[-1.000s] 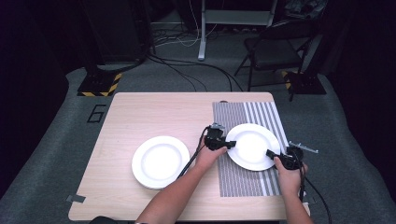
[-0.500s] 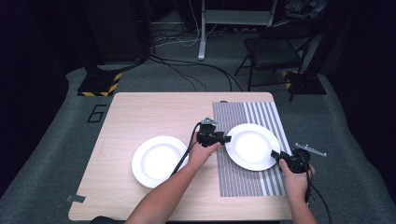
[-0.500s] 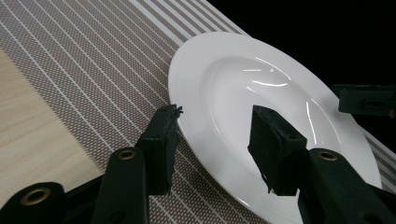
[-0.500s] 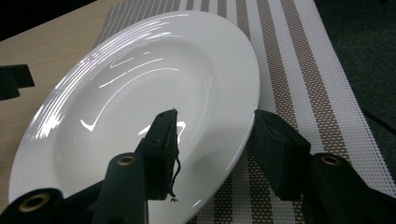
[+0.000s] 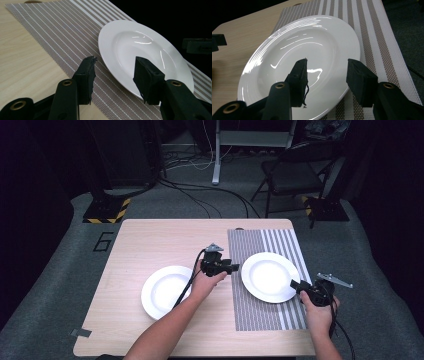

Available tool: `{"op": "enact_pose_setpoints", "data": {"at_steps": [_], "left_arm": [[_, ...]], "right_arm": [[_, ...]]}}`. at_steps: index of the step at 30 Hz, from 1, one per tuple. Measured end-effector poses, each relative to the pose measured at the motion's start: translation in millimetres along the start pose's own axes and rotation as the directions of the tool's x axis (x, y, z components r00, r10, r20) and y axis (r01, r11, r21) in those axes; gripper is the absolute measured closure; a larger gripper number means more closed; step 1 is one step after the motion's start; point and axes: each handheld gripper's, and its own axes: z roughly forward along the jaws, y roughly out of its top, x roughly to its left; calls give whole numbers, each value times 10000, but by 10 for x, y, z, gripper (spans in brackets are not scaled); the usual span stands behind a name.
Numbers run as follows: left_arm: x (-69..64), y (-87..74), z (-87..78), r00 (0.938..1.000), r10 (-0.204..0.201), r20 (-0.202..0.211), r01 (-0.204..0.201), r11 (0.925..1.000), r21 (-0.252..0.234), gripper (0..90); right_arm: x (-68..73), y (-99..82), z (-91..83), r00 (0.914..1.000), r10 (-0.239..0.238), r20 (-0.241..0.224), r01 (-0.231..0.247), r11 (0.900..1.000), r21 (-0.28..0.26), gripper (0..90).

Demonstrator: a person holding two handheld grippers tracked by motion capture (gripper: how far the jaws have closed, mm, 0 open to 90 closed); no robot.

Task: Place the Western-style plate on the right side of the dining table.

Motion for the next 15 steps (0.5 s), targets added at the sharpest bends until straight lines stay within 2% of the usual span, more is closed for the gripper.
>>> {"op": "enact_pose_setpoints", "data": {"at_steps": [6, 9, 15], "left_arm": [[33, 41, -239, 10000, -63, -34, 63, 9999, -140, 514], [59, 50, -362, 9998, 92, -150, -92, 10000, -7, 514], [82, 59, -620, 9992, 311, -257, -314, 9994, -108, 514]], "right_arm": [[79, 47, -92, 9997, -231, -126, 230, 9997, -78, 507], [137, 63, -128, 9988, -358, -324, 357, 9994, -35, 507], [330, 92, -167, 9942, -694, -822, 699, 9975, 36, 507]]}}
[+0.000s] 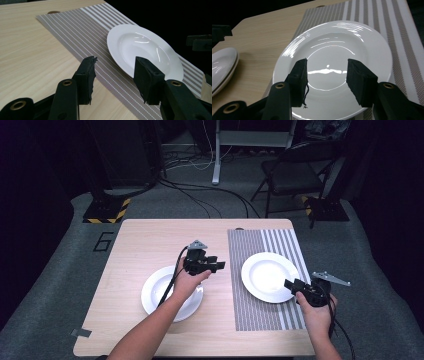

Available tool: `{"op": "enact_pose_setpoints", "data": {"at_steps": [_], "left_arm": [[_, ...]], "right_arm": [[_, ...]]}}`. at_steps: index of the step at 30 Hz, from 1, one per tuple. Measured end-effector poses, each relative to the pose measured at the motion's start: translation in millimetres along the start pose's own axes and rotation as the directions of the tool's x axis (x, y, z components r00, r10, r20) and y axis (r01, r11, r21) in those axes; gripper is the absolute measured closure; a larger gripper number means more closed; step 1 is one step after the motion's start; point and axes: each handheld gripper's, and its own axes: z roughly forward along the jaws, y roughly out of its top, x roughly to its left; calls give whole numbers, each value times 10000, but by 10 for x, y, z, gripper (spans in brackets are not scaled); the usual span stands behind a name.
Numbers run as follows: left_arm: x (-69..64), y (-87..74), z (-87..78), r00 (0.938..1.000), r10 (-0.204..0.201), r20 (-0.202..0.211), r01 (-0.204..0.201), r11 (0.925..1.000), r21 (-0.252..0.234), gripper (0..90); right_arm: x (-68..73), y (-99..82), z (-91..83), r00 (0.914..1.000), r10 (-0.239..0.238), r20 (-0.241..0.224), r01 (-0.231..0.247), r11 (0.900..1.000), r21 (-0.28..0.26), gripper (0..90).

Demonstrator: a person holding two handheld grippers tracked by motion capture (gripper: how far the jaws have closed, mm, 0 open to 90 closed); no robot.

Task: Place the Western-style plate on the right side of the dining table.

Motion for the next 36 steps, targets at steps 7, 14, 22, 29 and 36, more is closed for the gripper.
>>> {"op": "enact_pose_setpoints", "data": {"at_steps": [7, 14, 22, 29, 36], "left_arm": [[106, -8, -371, 9987, 74, -496, -76, 10000, -51, 515], [198, -54, -745, 9965, 100, -835, -112, 9998, -146, 517], [273, -133, -1228, 9893, 278, -1431, -325, 9990, -303, 520], [405, -417, -1537, 9820, -312, -1862, 217, 9984, -529, 521], [494, -707, -1720, 9722, -811, -2197, 659, 9949, -759, 511]], "right_arm": [[283, 47, -15, 9958, -696, -601, 705, 9974, 122, 507], [512, 61, 8, 9877, -1066, -1147, 1109, 9933, 316, 506], [721, 54, 37, 9720, -1752, -1563, 1835, 9822, 398, 505], [850, -9, 88, 9590, -1930, -2075, 2087, 9764, 564, 501], [979, -101, 153, 9386, -2553, -2320, 2770, 9586, 661, 482]]}}
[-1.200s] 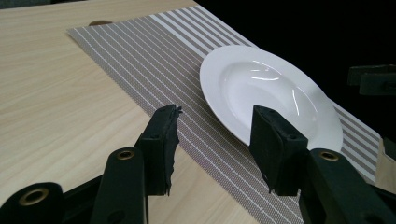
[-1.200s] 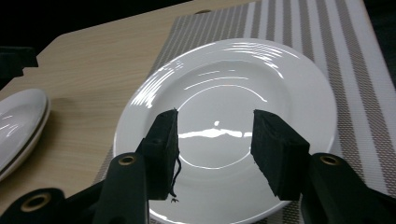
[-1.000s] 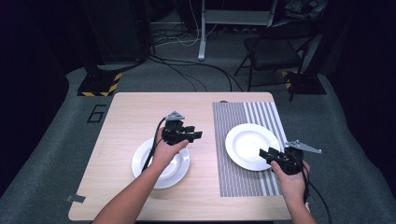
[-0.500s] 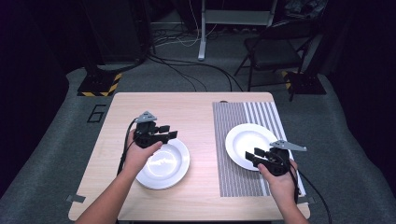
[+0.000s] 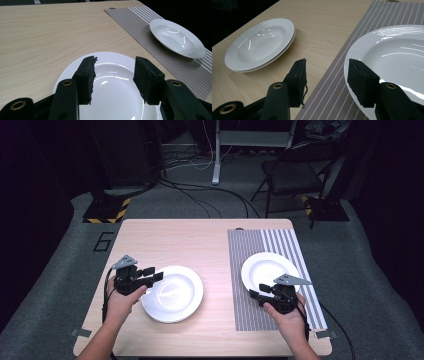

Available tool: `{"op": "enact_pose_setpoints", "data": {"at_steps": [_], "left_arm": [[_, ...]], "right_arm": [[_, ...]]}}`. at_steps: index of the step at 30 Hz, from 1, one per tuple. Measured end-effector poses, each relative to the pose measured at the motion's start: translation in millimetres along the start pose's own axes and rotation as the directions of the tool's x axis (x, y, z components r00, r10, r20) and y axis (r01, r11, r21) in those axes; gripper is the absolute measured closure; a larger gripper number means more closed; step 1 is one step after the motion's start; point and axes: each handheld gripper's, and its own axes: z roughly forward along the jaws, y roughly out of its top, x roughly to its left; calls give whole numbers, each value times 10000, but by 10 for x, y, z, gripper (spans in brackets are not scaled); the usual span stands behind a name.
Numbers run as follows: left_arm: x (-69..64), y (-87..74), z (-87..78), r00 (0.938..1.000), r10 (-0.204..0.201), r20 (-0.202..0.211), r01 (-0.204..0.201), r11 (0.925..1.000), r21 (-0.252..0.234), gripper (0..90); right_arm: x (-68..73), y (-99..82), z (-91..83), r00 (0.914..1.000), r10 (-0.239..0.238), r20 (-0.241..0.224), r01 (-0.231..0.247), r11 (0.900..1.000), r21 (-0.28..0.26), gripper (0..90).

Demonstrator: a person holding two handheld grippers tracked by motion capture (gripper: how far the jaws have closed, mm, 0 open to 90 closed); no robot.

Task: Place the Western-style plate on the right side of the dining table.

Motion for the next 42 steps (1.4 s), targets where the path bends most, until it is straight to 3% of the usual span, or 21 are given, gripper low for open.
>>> {"op": "enact_pose_setpoints", "data": {"at_steps": [5, 16, 18, 23, 28, 29, 34, 38, 42], "left_arm": [[51, -158, -72, 9996, 13, -265, -8, 9998, 202, 488], [213, -465, -139, 9973, -238, -699, 243, 9997, 67, 429], [242, -500, -145, 9963, -79, -860, 89, 9999, 112, 412], [340, -606, -169, 9947, -350, -969, 339, 9993, -129, 382], [438, -706, -206, 9924, -694, -1019, 671, 9974, -257, 368], [472, -722, -206, 9923, -542, -1111, 523, 9984, -204, 368], [568, -790, -205, 9893, -532, -1356, 525, 9986, -85, 368], [624, -807, -222, 9868, -453, -1557, 445, 9990, -87, 369], [718, -841, -229, 9773, -430, -2074, 468, 9988, 137, 369]], "right_arm": [[91, -41, 80, 9989, -373, -286, 376, 9992, 103, 460], [164, -245, 253, 9939, -822, -738, 851, 9957, 377, 417], [171, -278, 287, 9909, -1082, -804, 1114, 9931, 365, 404], [190, -357, 360, 9857, -1433, -884, 1470, 9885, 368, 360], [238, -424, 444, 9744, -2015, -1002, 2069, 9773, 464, 321], [242, -439, 462, 9721, -2074, -1094, 2137, 9756, 498, 316], [268, -494, 510, 9699, -2056, -1307, 2142, 9752, 550, 312], [300, -517, 542, 9638, -2302, -1343, 2396, 9691, 583, 312], [341, -552, 593, 9576, -2470, -1484, 2592, 9634, 688, 312]]}}
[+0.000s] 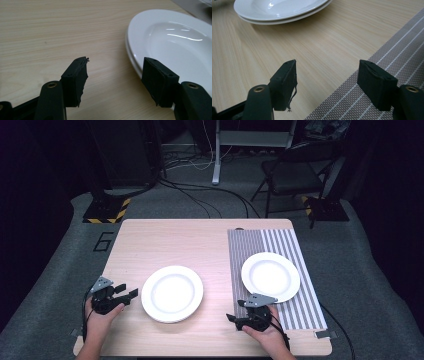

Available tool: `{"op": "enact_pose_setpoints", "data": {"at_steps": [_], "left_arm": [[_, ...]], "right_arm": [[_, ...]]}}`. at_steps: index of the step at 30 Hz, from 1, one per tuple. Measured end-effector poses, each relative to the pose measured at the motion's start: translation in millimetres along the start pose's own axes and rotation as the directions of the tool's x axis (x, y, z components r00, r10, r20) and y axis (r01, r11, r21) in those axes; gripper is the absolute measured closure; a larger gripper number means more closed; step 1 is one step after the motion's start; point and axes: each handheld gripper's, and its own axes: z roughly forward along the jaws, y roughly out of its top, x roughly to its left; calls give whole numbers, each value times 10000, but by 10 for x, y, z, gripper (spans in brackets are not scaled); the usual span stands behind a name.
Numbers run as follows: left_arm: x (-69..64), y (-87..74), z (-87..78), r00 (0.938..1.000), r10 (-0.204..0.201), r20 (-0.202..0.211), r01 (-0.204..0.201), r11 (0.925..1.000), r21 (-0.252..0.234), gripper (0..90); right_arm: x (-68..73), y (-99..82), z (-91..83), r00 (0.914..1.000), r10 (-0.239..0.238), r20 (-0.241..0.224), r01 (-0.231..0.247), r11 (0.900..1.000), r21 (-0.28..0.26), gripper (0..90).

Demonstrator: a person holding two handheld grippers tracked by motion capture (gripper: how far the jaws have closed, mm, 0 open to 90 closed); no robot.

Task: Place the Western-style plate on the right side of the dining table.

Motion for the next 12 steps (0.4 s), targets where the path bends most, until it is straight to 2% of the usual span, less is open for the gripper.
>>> {"op": "enact_pose_setpoints", "data": {"at_steps": [3, 7, 12], "left_arm": [[59, -25, 15, 9992, -26, -397, 37, 9996, 269, 371], [112, -52, 60, 9978, -26, -658, 51, 9993, 370, 367], [142, -55, 99, 9977, -2, -680, 30, 9991, 423, 354]], "right_arm": [[28, -15, 50, 9994, -347, -32, 347, 9993, 158, 312], [52, -20, 86, 9988, -487, -67, 488, 9986, 212, 312], [59, -34, 110, 9985, -553, -25, 553, 9980, 294, 310]]}}
